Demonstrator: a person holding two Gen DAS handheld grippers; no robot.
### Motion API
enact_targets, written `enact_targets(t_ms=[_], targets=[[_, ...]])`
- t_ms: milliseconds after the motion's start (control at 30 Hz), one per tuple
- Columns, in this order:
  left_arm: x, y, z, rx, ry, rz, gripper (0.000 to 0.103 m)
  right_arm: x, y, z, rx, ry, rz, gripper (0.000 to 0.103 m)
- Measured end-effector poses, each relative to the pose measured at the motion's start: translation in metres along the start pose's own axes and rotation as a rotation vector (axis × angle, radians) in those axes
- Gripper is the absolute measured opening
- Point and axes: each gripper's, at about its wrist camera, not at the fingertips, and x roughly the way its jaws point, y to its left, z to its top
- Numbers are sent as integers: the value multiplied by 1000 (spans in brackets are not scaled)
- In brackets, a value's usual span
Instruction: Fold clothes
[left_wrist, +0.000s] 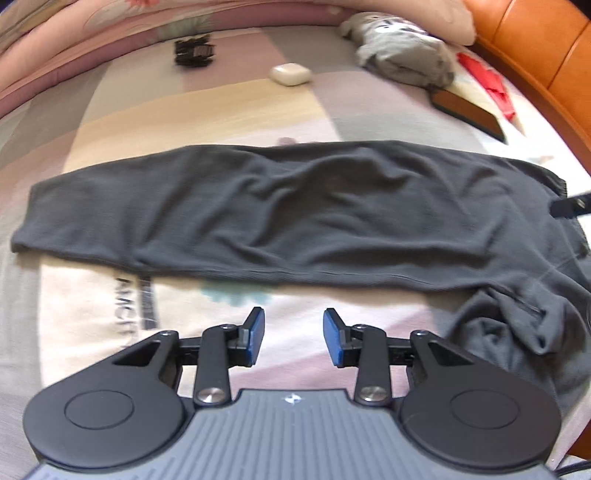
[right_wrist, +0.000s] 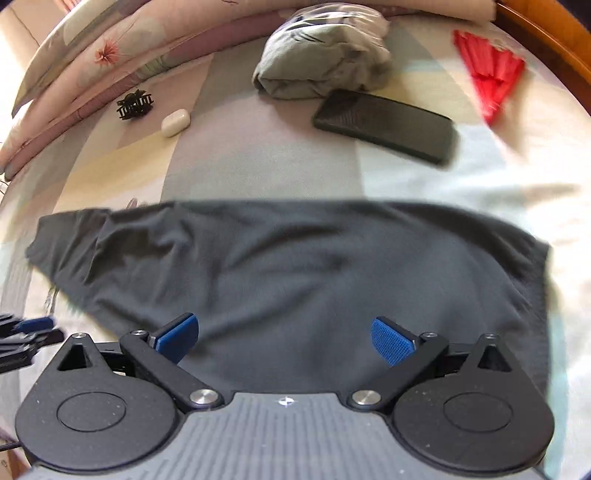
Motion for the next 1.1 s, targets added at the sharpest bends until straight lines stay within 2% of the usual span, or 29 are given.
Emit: enact_targets(t_ms=[167, 267, 333, 500, 667, 767, 900, 1000, 1100], targets=[[12, -4, -10, 91, -43, -35, 36, -12, -7, -50, -13, -5, -71, 102], [12, 12, -19, 95, -73, -60, 36, 2, -7, -75, 10, -8, -162, 102], [10, 23, -27, 91, -92, -68, 36, 10, -6, -84, 51, -22, -200, 102], [4, 40, -44, 61, -87, -68, 36, 20, 0, -89, 118, -77, -202, 102], [1, 46, -55, 46, -38, -69, 37, 22, 9, -84, 96, -76, -182, 102], [0, 37, -48, 68, -1, -62, 37, 17, 13, -80, 79, -75, -166, 102], [-13, 8, -28, 114, 8, -31, 37, 5, 15, -67, -7, -114, -97, 102], [-26, -15, -13, 88, 22, -2, 38, -3, 7, -51, -46, -125, -13, 102], [-37, -42, 0, 78, 46, 47, 38, -15, -5, -37, -91, -122, 107, 102]])
